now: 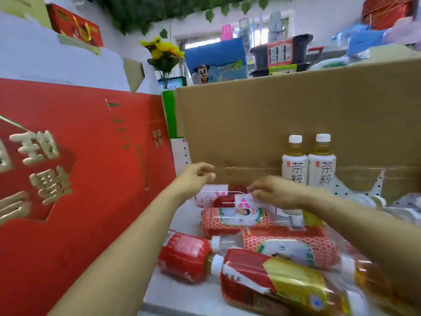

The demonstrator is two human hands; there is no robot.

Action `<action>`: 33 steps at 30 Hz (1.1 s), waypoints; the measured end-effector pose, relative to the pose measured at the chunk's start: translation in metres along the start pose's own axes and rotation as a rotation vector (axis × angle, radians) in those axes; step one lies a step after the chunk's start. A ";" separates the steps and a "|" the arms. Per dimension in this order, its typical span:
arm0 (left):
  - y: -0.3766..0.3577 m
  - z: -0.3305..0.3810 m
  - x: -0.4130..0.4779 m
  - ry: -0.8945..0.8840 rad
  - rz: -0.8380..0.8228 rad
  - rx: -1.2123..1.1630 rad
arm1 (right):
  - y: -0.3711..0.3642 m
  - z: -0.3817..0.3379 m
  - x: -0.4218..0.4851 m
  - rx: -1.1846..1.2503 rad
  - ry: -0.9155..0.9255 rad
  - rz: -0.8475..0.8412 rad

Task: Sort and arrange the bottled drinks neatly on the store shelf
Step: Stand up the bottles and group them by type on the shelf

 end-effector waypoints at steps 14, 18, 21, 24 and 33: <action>-0.012 -0.042 0.073 -0.138 -0.382 0.733 | 0.005 0.023 0.046 -0.208 -0.078 -0.415; -0.012 -0.034 0.077 -0.086 -0.478 0.918 | 0.012 0.012 0.050 -0.410 -0.146 -0.562; -0.028 -0.037 0.077 -0.020 -0.487 0.984 | 0.012 0.001 0.057 -0.497 -0.154 -0.616; -0.037 -0.046 0.079 -0.032 -0.456 0.917 | 0.007 0.002 0.063 -0.462 -0.152 -0.621; -0.007 -0.055 0.061 0.069 -0.288 0.323 | 0.001 0.014 0.073 -0.313 -0.168 -0.652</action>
Point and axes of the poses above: each hand's wrist, its own x-axis towards the middle knuckle, its own y-axis out of the back of the hand, z = x × y, the point moved 1 cm from there along x, towards the middle knuckle, and after that the axes turned 1 degree about -x, right-handed, at the moved point
